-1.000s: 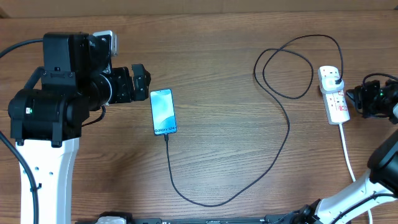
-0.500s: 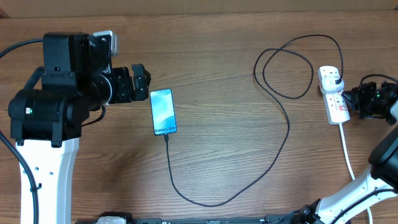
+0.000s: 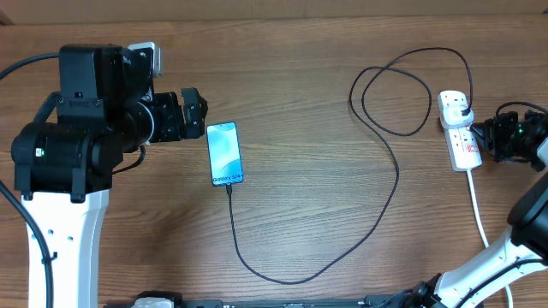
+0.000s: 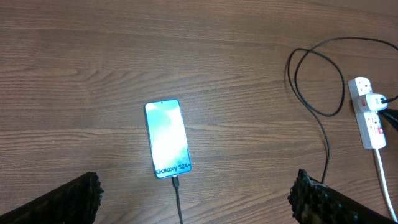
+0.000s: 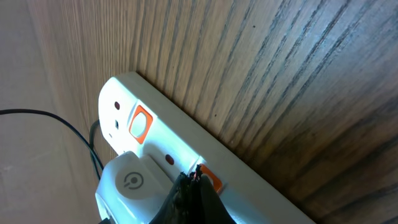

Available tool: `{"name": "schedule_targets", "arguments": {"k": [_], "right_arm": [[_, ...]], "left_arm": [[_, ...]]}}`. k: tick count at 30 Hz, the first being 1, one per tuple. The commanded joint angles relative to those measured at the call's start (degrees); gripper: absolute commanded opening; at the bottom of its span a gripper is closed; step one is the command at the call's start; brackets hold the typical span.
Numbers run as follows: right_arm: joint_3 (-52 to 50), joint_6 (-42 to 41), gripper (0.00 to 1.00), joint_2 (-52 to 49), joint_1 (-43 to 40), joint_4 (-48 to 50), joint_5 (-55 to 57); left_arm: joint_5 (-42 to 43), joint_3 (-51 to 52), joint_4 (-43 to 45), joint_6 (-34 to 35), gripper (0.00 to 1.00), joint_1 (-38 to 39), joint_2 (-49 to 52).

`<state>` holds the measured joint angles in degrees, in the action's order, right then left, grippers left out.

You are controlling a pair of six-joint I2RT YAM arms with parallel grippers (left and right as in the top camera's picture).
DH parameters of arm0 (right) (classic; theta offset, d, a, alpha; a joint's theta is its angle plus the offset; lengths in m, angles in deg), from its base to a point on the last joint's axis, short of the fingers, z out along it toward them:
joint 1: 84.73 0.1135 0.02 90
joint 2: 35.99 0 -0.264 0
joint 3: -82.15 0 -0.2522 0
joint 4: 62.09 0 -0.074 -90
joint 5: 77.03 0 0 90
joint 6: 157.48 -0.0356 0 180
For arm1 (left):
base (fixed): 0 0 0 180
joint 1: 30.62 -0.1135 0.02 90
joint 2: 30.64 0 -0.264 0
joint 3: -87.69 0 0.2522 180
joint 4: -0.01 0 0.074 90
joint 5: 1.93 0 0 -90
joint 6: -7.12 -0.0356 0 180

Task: Plug charger to phone and switch on socket
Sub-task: 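Press the orange switch beside the charger with the right gripper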

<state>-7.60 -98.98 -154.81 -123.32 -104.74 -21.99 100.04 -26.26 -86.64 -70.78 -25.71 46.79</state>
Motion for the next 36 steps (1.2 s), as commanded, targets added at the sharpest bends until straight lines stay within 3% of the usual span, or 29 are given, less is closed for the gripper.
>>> {"name": "schedule_targets", "arguments": {"k": [1,36], "right_arm": [[0.0,0.0,0.04,-0.6,0.1,0.3,-0.9],[-0.8,0.4,0.04,-0.9,3.4,-2.7,1.9]], "left_arm": [[0.7,-1.2,0.0,0.3,1.00,0.1,0.1],[0.7,-1.2,0.0,0.3,1.00,0.1,0.1]]}}
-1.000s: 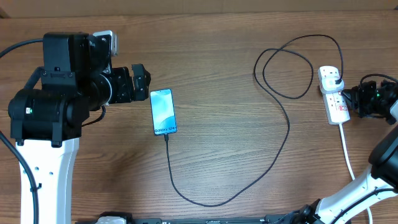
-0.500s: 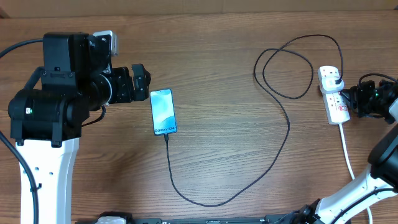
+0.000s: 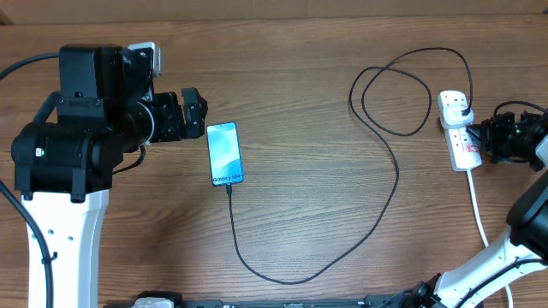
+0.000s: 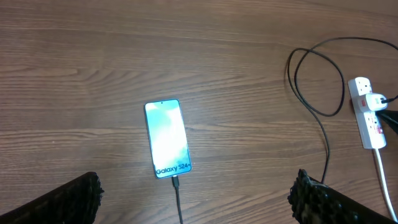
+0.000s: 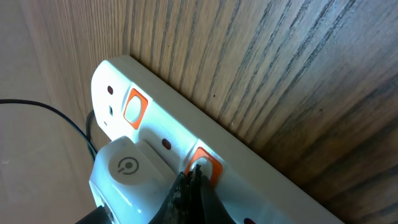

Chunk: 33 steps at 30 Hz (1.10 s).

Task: Plug charger to phone and switch on socket
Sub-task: 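Press the orange switch beside the charger with the right gripper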

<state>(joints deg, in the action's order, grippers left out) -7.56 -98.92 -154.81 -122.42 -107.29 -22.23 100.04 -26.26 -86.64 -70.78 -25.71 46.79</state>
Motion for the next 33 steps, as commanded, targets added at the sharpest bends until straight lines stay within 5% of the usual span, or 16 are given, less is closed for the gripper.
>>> {"name": "schedule_targets", "arguments": {"k": [1,33], "right_arm": [[-0.9,0.4,0.04,-0.9,2.6,0.1,2.1],[-3.3,-1.6,0.04,-0.9,4.4,1.8,3.6]], "left_arm": [[0.7,-1.2,0.0,0.3,1.00,0.1,0.1],[0.7,-1.2,0.0,0.3,1.00,0.1,0.1]]}}
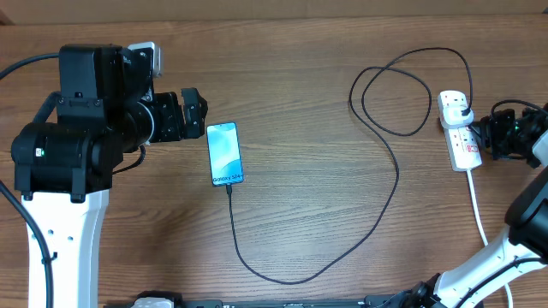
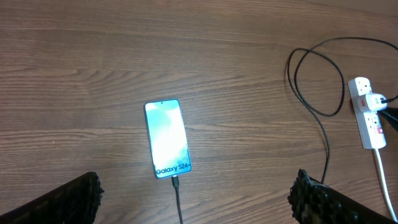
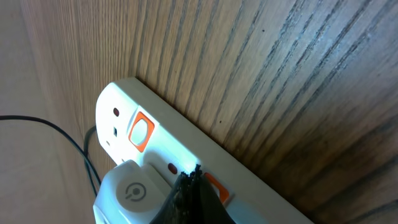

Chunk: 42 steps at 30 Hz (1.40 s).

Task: Plug charger to phone and switch on socket
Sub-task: 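Press the orange switch beside the charger with the right gripper, then lift the right gripper away from the power strip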

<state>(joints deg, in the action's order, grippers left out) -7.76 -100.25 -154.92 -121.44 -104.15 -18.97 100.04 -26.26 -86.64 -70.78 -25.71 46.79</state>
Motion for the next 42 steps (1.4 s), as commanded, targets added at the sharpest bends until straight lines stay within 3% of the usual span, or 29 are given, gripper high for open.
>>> {"name": "schedule_targets", "arguments": {"k": [1,32,42], "right_arm": [[-3.3,-0.2,0.04,-0.8,3.4,-1.4,0.3],[-3.4,-0.2,0.04,-0.8,5.6,-5.3,3.5],[1.0,1.4,0.04,3.2,-0.5,-9.8,3.1]], "left_arm": [[0.7,-1.2,0.0,0.3,1.00,0.1,0.1],[0.7,-1.2,0.0,0.3,1.00,0.1,0.1],[0.7,-1.2,0.0,0.3,1.00,0.1,0.1]]}}
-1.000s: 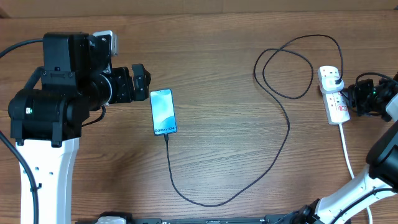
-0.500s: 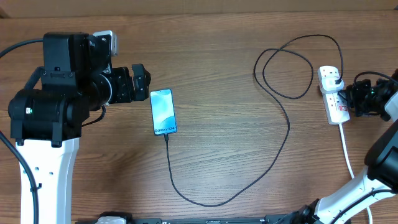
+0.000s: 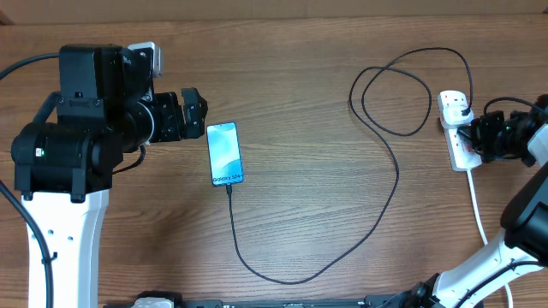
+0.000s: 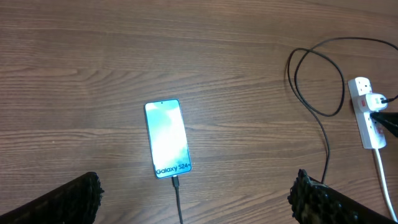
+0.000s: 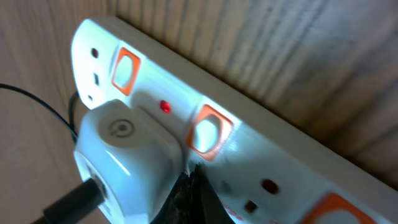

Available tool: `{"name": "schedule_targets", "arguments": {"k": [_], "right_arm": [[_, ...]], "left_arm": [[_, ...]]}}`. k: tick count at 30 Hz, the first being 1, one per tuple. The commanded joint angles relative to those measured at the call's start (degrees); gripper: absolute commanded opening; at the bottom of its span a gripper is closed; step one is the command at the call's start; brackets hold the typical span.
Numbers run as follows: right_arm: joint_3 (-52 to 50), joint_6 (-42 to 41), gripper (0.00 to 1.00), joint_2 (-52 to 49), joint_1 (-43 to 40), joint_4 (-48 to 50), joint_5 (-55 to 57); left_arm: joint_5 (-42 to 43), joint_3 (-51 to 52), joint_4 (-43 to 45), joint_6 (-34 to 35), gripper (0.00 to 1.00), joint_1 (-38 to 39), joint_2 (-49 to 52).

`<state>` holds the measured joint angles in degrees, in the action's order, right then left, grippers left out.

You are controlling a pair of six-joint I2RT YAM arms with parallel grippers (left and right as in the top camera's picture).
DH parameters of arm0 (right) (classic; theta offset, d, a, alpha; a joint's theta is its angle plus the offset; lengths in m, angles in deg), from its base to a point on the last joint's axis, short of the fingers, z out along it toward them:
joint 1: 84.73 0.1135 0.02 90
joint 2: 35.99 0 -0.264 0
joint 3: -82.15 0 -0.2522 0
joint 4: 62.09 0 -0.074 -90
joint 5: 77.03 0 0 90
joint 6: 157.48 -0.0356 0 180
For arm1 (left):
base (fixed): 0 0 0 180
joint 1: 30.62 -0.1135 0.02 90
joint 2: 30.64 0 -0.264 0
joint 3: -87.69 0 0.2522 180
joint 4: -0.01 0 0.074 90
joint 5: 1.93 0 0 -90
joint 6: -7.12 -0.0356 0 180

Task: Plug charger to phone and switch on socket
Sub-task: 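Lift the right gripper away from the power strip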

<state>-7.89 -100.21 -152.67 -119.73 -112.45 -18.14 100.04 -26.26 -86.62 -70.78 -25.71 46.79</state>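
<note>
The phone (image 3: pixel 225 154), screen lit, lies on the wooden table with the black charger cable (image 3: pixel 229 195) plugged into its lower end; the left wrist view shows the phone (image 4: pixel 166 138) too. At the right, the white power strip (image 3: pixel 455 121) carries the white charger plug (image 5: pixel 121 149). My right gripper (image 5: pixel 191 174) is shut, and its tips press on the strip just under the second orange switch (image 5: pixel 205 129). Beside the plug glows a small red lamp (image 5: pixel 165 106). Left of the phone, my left gripper (image 3: pixel 197 113) hangs open and holds nothing.
The black cable (image 3: pixel 385 184) runs from the phone in a wide curve, then loops near the strip. A white lead (image 3: pixel 476 210) runs from the strip toward the front edge. The left arm's white base (image 3: pixel 60 231) stands at front left.
My right gripper has shifted left over the strip, its tips now right below the second orange switch. The red lamp by the plug shines bright. Phone, cable and left arm are unchanged.
Throughout, the phone lay with the cable plugged in and the left arm stayed still. My shut right gripper hovered at the strip's second orange switch, shifting slightly each moment. Now it presses against the strip and the red lamp glows.
</note>
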Motion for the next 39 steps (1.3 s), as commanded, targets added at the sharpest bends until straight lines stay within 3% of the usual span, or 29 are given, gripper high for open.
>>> {"name": "schedule_targets", "arguments": {"k": [1,10,18,22,25,30,34,37,39], "right_arm": [[1.5,1.6,0.04,2.1,-2.8,-2.2,2.2],[4.7,5.3,0.04,19.8,-5.2,-10.5,1.9],[11.3,14.2,0.04,32.4,-1.2,-19.9,-1.6],[16.7,20.8,0.04,36.5,5.5,-26.4,-0.1],[20.7,22.9,0.04,38.9,13.8,-32.1,7.5],[23.2,23.8,0.04,42.1,28.7,-39.6,18.5],[23.2,23.6,0.04,43.1,36.7,-43.6,19.6],[23.2,23.6,0.14,43.0,40.0,-45.5,19.6],[23.2,23.6,0.33,42.9,40.6,-46.1,19.5]], "left_arm": [[0.7,-1.2,0.0,0.3,1.00,0.1,0.1],[0.7,-1.2,0.0,0.3,1.00,0.1,0.1],[0.7,-1.2,0.0,0.3,1.00,0.1,0.1],[0.7,-1.2,0.0,0.3,1.00,0.1,0.1],[0.7,-1.2,0.0,0.3,1.00,0.1,0.1],[0.7,-1.2,0.0,0.3,1.00,0.1,0.1],[0.7,-1.2,0.0,0.3,1.00,0.1,0.1],[0.7,-1.2,0.0,0.3,1.00,0.1,0.1],[0.7,-1.2,0.0,0.3,1.00,0.1,0.1]]}}
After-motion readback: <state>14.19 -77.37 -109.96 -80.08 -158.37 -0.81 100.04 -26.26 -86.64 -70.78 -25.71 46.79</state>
